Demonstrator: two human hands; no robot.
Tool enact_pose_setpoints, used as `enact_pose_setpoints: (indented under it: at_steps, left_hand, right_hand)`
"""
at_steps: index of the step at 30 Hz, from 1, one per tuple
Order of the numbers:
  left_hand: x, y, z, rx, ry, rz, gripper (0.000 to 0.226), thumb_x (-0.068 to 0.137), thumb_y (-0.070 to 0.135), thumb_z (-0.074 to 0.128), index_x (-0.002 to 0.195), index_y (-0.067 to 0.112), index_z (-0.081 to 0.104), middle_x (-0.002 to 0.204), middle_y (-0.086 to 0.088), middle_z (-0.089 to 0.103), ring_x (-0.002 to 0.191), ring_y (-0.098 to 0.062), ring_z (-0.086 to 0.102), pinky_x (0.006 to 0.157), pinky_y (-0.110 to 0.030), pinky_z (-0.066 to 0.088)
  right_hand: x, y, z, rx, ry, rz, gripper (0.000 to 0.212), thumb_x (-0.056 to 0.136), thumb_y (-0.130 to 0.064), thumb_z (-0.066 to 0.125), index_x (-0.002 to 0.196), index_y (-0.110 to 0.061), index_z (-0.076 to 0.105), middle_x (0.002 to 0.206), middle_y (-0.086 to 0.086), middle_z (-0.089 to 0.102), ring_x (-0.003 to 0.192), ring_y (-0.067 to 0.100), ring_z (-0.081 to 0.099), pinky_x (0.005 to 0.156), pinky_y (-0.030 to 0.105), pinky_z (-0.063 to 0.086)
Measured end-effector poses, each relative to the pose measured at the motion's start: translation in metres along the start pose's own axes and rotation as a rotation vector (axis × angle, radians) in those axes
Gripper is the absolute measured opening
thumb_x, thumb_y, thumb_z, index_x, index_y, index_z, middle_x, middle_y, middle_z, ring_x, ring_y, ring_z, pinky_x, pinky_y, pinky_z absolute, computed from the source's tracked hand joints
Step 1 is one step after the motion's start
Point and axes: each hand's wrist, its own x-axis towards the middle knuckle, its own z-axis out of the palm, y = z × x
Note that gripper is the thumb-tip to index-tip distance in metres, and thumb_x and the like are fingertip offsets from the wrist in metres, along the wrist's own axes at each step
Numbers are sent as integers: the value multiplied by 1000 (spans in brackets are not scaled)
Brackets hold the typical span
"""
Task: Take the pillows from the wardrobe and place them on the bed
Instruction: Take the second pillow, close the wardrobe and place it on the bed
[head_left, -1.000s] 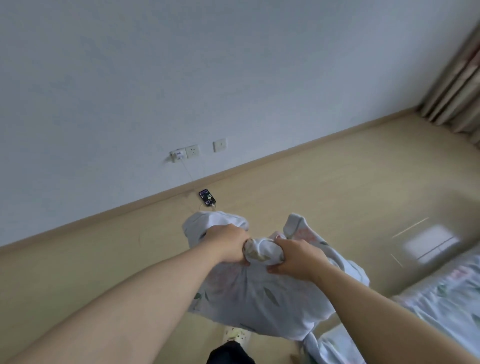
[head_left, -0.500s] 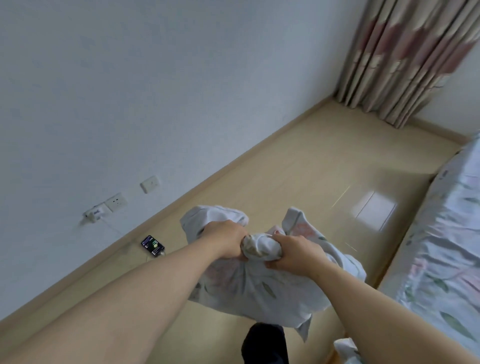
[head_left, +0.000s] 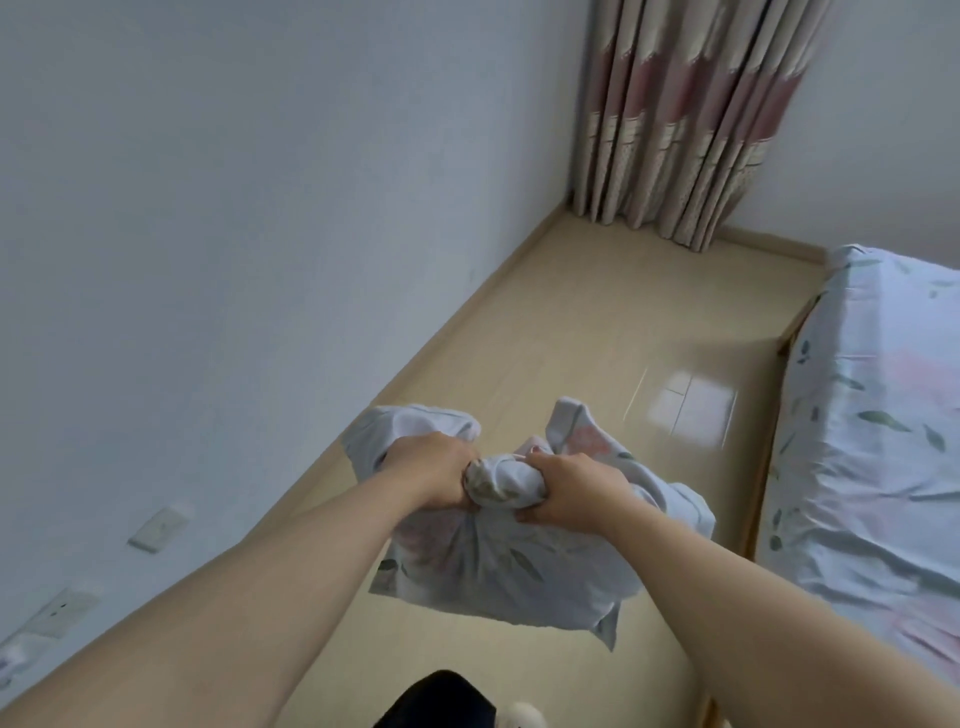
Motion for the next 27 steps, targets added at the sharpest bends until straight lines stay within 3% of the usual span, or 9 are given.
enact_pose_setpoints:
  at_steps: [4,10,14,20,27]
  left_hand:
    - [64,0,-32,6,9,46,21,79,47,55,85,27,55,101,-3,68,95,-26,61,86,-40,51]
    - [179,-5,-77,54,-3,171,32,76,53,56,99,30,59,104,1,67,96,-24,60,85,-40,51]
    - [249,-11,-112,68,-12,250,36,76,52,57,104,30,59,109,0,67,100,-25,60,86,-41,51]
    - [343,3,-164,146,-15,364,24,76,52,56,88,31,58,102,-1,68,93,-25,61,81,-39,52]
    - [449,55,-204,233,-3,440,37,76,49,58,102,24,51,108,-5,65,98,-30,61,68,-33,42]
  right_hand:
    - [48,32,-29,3,20,56,48,77,-47,64,121,-41,47,112,-8,62,100,19,58,73,32,45]
    - [122,77,-77,21,36,186,45,77,-45,66,118,-33,51,111,-4,64,103,21,58,69,28,37]
    - [176,102,-112,32,23,252,46,76,-46,66,117,-35,50,112,-4,65,103,21,58,73,29,42]
    - [234,149,-152,95,80,351,51,73,-50,65,118,-35,47,110,-3,64,100,22,59,83,36,51]
    - [280,239,-191,153,156,412,55,70,-52,64,119,-35,45,111,-2,63,98,23,60,76,34,49]
